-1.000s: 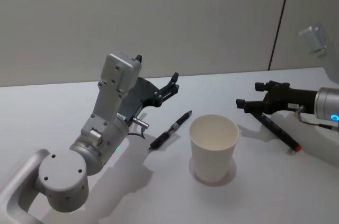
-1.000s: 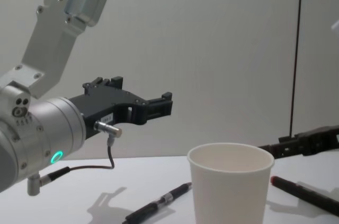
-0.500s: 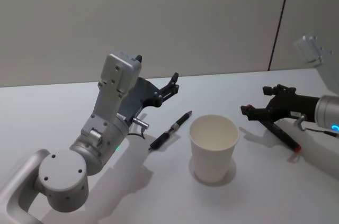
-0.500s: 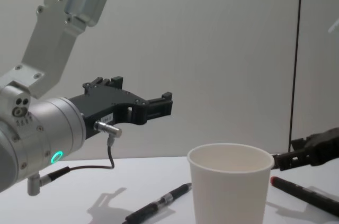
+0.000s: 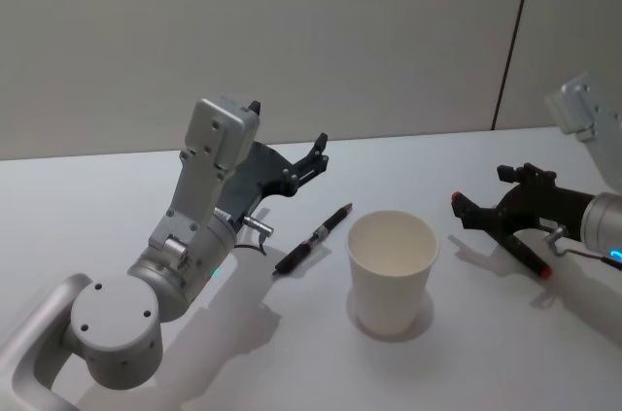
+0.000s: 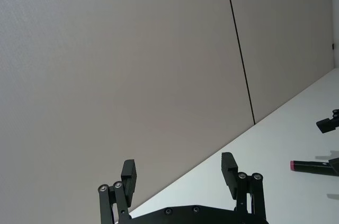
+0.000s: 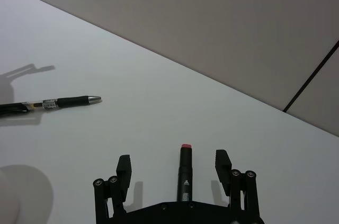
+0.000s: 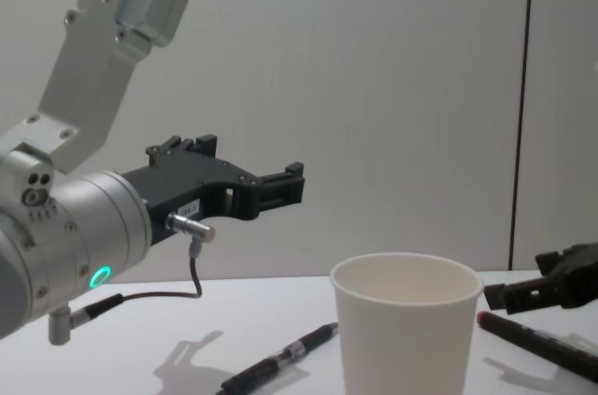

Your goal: Place the pen into the pen holder.

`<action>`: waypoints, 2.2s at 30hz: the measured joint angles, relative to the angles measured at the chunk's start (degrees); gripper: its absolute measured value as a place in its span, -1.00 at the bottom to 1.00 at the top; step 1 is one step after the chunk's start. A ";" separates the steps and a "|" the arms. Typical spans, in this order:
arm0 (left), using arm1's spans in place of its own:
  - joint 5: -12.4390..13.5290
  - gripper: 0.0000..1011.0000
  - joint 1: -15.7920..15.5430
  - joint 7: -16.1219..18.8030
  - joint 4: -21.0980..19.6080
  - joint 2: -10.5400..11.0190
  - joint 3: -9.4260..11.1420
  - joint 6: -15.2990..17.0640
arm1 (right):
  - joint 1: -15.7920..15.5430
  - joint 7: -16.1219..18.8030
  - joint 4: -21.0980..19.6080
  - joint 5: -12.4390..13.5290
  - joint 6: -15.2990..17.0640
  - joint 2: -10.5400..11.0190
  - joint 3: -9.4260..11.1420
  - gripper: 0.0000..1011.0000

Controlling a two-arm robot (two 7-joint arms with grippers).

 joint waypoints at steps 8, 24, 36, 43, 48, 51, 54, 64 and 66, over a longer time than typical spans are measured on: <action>0.00 0.98 0.00 0.00 0.00 0.00 0.00 0.00 | -1.03 -2.62 0.11 2.22 -0.64 -0.25 -0.06 0.98; 0.00 0.98 0.00 0.00 0.00 0.00 0.00 0.00 | 1.58 -4.83 5.44 4.09 -1.82 -1.81 0.15 0.98; 0.00 0.98 0.00 0.00 0.00 0.00 0.00 0.00 | 4.66 -2.31 10.23 3.08 -1.98 -3.29 -0.70 0.98; 0.00 0.98 0.00 0.00 0.00 0.00 0.00 0.00 | 5.97 -0.70 12.56 2.54 -1.88 -4.07 -1.38 0.98; 0.00 0.98 0.00 0.00 0.00 0.00 0.00 0.00 | 6.43 -0.04 13.58 2.37 -1.68 -4.40 -1.77 0.98; 0.00 0.98 0.00 -0.01 0.00 0.00 0.00 0.00 | 6.57 0.26 14.00 2.35 -1.54 -4.55 -1.98 0.98; 0.00 0.98 0.00 0.00 0.00 0.00 0.00 0.00 | 6.70 0.45 14.42 2.37 -1.45 -4.69 -2.21 0.98; 0.00 0.98 0.00 0.00 0.00 0.00 0.00 0.00 | 6.75 0.64 15.01 2.81 -1.47 -4.87 -2.53 0.98; 0.00 0.98 0.00 0.00 0.00 0.00 0.00 0.00 | 6.77 0.66 15.09 2.86 -1.48 -4.89 -2.59 0.91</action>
